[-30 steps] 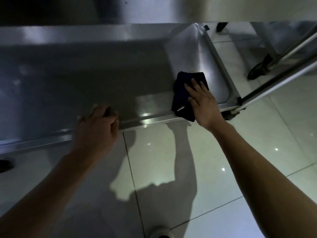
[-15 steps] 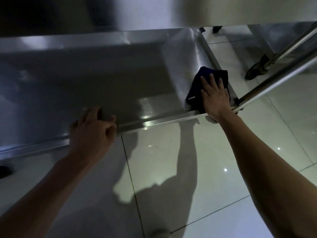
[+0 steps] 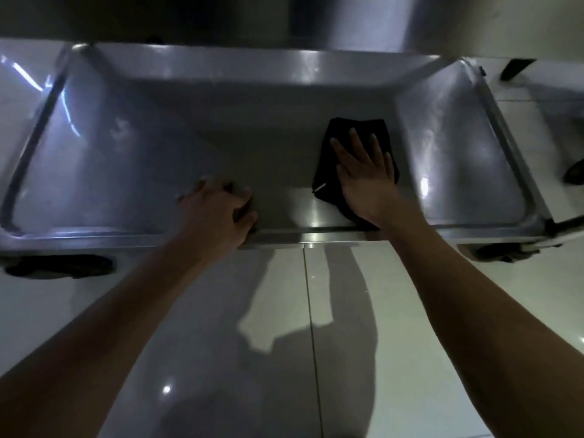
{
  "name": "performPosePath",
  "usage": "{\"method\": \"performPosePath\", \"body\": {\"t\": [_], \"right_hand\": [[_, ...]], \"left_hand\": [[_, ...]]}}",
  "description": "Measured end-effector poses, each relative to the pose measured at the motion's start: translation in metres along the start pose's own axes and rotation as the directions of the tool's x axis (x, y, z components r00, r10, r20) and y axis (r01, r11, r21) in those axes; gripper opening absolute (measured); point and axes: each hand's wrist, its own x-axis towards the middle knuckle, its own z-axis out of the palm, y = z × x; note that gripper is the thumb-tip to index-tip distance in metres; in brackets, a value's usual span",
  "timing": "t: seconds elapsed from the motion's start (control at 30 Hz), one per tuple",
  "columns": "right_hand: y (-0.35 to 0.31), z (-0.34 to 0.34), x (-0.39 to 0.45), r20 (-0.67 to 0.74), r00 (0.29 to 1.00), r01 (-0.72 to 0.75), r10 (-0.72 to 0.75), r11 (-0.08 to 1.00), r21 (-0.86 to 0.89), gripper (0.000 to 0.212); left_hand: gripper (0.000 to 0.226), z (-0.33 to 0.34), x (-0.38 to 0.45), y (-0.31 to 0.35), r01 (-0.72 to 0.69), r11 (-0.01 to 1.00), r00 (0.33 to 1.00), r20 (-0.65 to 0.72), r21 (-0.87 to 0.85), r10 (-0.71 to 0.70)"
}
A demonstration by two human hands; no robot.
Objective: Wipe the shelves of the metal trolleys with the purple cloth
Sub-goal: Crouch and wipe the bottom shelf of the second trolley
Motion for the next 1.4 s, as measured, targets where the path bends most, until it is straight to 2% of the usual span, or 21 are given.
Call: {"method": "performPosePath", "body": {"t": [0.23,0.43,0.57,0.67,0.73,0.8,0.87,0.9,1.0,1.1,1.2,1.3,1.4], "right_hand": [[-0.124,0.039,0.030,0.104,0.960,0.261,-0.262,0.965,0.025,0.052],[-0.110,0.034,0.033,0.099,0.938,0.329,-0.331,0.944,0.031,0.051],[-0.068,0.019,0.025,0.072,0.967,0.246,-0.245,0.969,-0.004,0.052],[-0.020,0.001,0.014,0.048,0.985,0.163,-0.164,0.986,0.015,0.052],[0.012,-0.009,0.009,0.040,0.990,0.133,-0.134,0.991,0.022,0.051],[0.040,-0.022,-0.001,-0.002,0.987,0.162,-0.162,0.986,-0.029,0.050],[0.064,-0.029,-0.009,-0.053,0.973,0.221,-0.225,0.972,-0.073,0.046],[0.079,-0.034,-0.011,-0.059,0.977,0.201,-0.207,0.975,-0.091,0.045],[0.127,-0.046,-0.019,-0.047,0.999,-0.013,0.011,0.999,-0.039,0.050],[0.169,-0.060,-0.027,-0.074,0.993,-0.103,0.093,0.986,-0.134,0.051],[0.198,-0.075,-0.028,-0.094,0.966,-0.249,0.239,0.961,-0.118,0.052],[0.207,-0.078,-0.025,-0.082,0.956,-0.291,0.283,0.950,-0.113,0.052],[0.197,-0.072,-0.023,-0.133,0.939,-0.323,0.318,0.946,-0.015,0.052]], "left_hand": [[0.033,0.000,-0.007,-0.022,0.009,1.000,0.999,-0.040,-0.002,-0.009],[0.041,-0.007,-0.016,-0.031,0.024,1.000,0.999,-0.020,-0.017,-0.025],[0.044,-0.011,-0.014,-0.020,0.067,0.998,0.997,-0.032,0.007,-0.067],[0.044,-0.011,-0.003,0.010,0.081,0.994,0.991,-0.114,0.079,-0.072],[0.035,-0.009,0.010,0.038,-0.002,0.997,0.987,-0.161,0.074,0.014],[0.030,-0.003,0.024,0.071,-0.133,0.991,0.981,-0.141,0.016,0.134],[0.033,0.006,0.032,0.092,-0.164,0.986,0.983,-0.082,-0.012,0.162],[0.034,0.013,0.034,0.101,-0.151,0.988,0.987,-0.062,0.010,0.151],[0.036,0.028,0.035,0.109,-0.133,0.990,0.988,-0.071,0.051,0.136],[0.035,0.032,0.039,0.112,-0.138,0.990,0.988,-0.064,-0.009,0.137],[0.028,0.033,0.043,0.116,-0.136,0.991,0.985,-0.105,0.003,0.136],[0.027,0.033,0.041,0.119,-0.160,0.987,0.982,-0.100,-0.004,0.159],[0.027,0.030,0.040,0.119,-0.175,0.984,0.980,-0.101,-0.021,0.172]]}}
